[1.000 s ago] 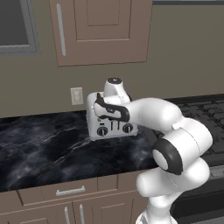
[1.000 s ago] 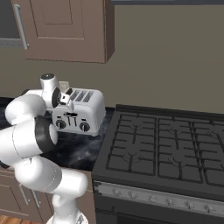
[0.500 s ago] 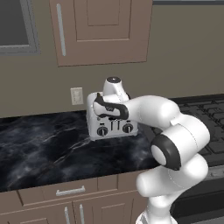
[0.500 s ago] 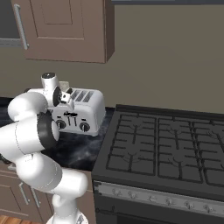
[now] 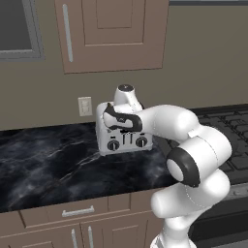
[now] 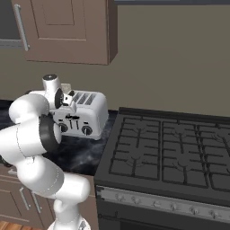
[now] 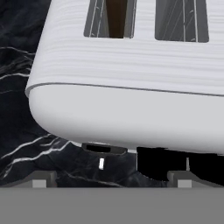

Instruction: Start the toaster. Once the lever pops up, take the bread to the plate on the dining counter.

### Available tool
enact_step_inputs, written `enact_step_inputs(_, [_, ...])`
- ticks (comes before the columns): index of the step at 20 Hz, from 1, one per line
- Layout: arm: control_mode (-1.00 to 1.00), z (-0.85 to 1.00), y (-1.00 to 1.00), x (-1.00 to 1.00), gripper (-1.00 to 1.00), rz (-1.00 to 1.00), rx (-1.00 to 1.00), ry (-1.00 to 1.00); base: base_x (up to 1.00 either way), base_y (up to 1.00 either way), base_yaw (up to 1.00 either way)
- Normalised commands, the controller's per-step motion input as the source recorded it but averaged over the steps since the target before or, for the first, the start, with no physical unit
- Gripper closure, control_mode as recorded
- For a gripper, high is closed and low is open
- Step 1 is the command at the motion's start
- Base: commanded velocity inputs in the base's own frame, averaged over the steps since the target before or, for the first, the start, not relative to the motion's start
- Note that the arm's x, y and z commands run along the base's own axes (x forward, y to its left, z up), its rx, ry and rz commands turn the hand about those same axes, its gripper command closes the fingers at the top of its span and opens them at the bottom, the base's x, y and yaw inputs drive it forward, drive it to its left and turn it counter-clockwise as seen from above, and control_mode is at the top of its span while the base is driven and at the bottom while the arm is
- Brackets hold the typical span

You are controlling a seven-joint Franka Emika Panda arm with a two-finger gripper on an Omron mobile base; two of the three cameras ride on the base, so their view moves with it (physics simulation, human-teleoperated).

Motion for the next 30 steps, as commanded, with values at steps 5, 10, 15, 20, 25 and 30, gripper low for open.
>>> enact_step_inputs(5, [-1.00,0.00,0.00,0.00,-1.00,0.00,0.00,0.00,0.00,0.00,0.00])
enact_step_inputs(10, [-1.00,-0.02,0.00,0.00,-1.00,0.00,0.00,0.00,0.00,0.00,0.00])
enact_step_inputs(15, [-1.00,0.00,0.00,0.00,-1.00,0.00,0.00,0.00,0.00,0.00,0.00])
enact_step_inputs(20, [-1.00,-0.05,0.00,0.00,-1.00,0.00,0.00,0.00,0.00,0.00,0.00])
enact_step_inputs(25, [-1.00,-0.12,0.00,0.00,-1.00,0.00,0.00,0.00,0.00,0.00,0.00])
enact_step_inputs(30, [-1.00,-0.13,0.01,0.00,-1.00,0.00,0.00,0.00,0.00,0.00,0.00])
